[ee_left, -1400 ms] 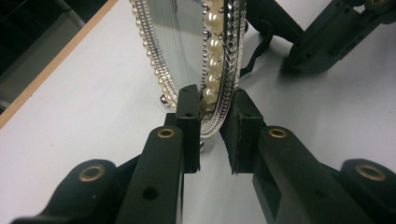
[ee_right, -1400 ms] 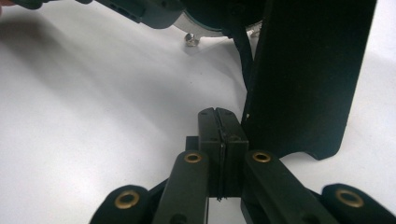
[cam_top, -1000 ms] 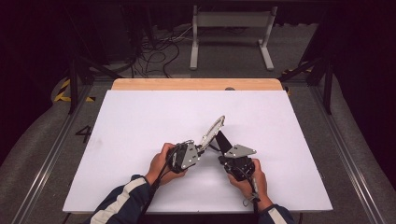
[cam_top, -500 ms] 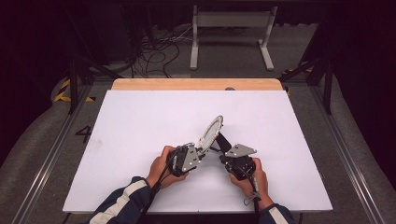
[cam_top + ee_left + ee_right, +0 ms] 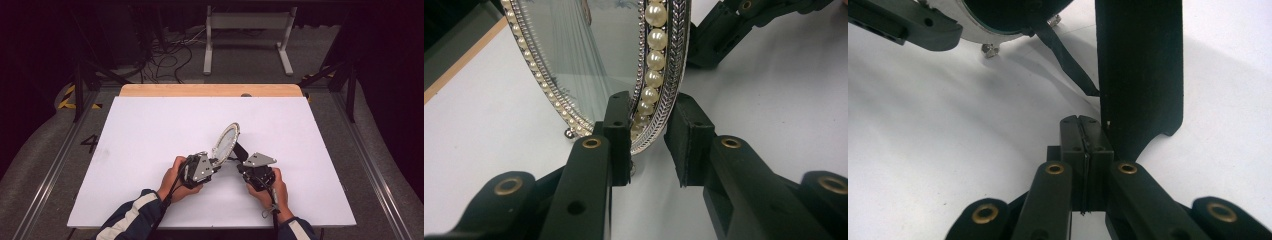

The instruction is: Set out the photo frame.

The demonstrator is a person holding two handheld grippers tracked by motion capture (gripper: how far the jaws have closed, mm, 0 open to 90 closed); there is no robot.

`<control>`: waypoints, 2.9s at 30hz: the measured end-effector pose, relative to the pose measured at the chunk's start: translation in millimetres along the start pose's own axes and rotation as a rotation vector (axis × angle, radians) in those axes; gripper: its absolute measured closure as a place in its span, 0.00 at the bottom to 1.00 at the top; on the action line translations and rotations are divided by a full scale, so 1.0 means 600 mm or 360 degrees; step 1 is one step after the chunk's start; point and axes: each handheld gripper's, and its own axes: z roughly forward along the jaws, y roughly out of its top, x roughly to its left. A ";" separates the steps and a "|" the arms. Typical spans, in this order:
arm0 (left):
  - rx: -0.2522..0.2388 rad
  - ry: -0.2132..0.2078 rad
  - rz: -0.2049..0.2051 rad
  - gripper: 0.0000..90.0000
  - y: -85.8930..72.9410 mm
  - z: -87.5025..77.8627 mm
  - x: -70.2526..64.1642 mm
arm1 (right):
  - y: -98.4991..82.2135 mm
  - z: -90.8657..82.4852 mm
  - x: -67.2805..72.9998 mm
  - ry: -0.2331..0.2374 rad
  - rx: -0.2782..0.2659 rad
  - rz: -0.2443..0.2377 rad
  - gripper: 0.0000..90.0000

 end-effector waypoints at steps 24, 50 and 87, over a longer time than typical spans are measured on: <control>-0.0023 -0.0043 -0.0061 0.79 -0.003 0.009 0.004 | -0.006 0.015 -0.038 0.0026 -0.0006 0.0090 1.00; -0.0150 -0.0056 -0.0087 0.79 -0.004 -0.046 0.016 | -0.008 0.002 -0.025 -0.0041 -0.0104 0.0080 0.89; 0.0023 0.0183 -0.0412 0.29 -0.170 -0.205 0.042 | 0.050 0.018 0.040 0.0144 -0.0259 0.0145 0.42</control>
